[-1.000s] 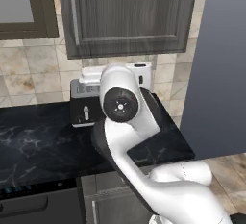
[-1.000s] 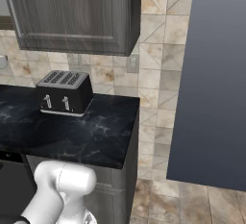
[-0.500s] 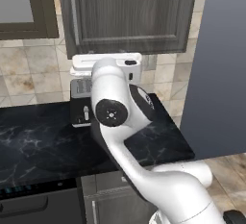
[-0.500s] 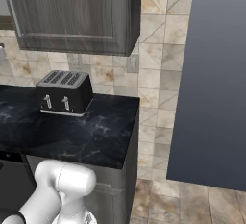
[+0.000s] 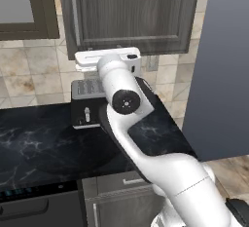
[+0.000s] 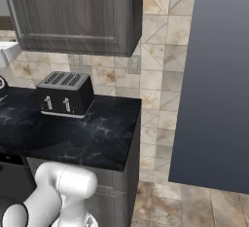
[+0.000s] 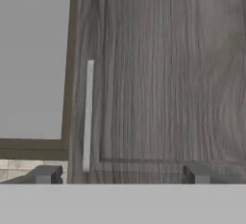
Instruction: Move the ketchup and mustard from the cabinet to the dining counter.
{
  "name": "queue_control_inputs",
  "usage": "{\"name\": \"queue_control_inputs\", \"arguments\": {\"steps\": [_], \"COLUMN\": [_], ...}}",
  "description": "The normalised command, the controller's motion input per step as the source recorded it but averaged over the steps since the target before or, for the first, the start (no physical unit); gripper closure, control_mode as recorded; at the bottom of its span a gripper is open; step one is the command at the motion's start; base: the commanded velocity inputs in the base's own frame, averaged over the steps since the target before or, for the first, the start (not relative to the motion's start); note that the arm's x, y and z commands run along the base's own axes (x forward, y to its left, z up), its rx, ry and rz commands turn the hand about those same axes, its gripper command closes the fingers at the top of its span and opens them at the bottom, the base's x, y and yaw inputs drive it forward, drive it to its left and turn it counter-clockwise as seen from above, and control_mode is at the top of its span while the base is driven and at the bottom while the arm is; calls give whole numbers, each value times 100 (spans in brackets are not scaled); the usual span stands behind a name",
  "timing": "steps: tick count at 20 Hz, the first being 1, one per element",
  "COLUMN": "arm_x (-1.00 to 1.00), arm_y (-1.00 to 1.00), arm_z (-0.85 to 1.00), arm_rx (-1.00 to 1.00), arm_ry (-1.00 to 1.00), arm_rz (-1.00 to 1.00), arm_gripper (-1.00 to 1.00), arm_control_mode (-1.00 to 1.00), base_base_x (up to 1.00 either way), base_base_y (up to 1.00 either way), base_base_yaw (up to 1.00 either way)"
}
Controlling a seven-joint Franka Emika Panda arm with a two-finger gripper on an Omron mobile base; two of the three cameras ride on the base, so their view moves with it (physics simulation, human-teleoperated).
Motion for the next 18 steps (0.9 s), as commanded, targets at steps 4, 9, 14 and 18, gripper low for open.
{"name": "queue_control_inputs", "arguments": {"steps": [4,9,14,18], "arm_x": [36,5,3,7], "arm_y": [10,25,28,15], "arm_z": [10,16,9,3], "arm_rx": [-1,-6,-7,-4], "arm_ry": [0,0,0,0], "arm_rz": [4,0,0,0], "arm_gripper": [-100,-100,-100,-100], "arm_control_mode": [-100,-100,-100,-100], "base_base_x": [0,0,0,0], "base_base_y": [0,0,0,0], "base_base_yaw": [0,0,0,0]}}
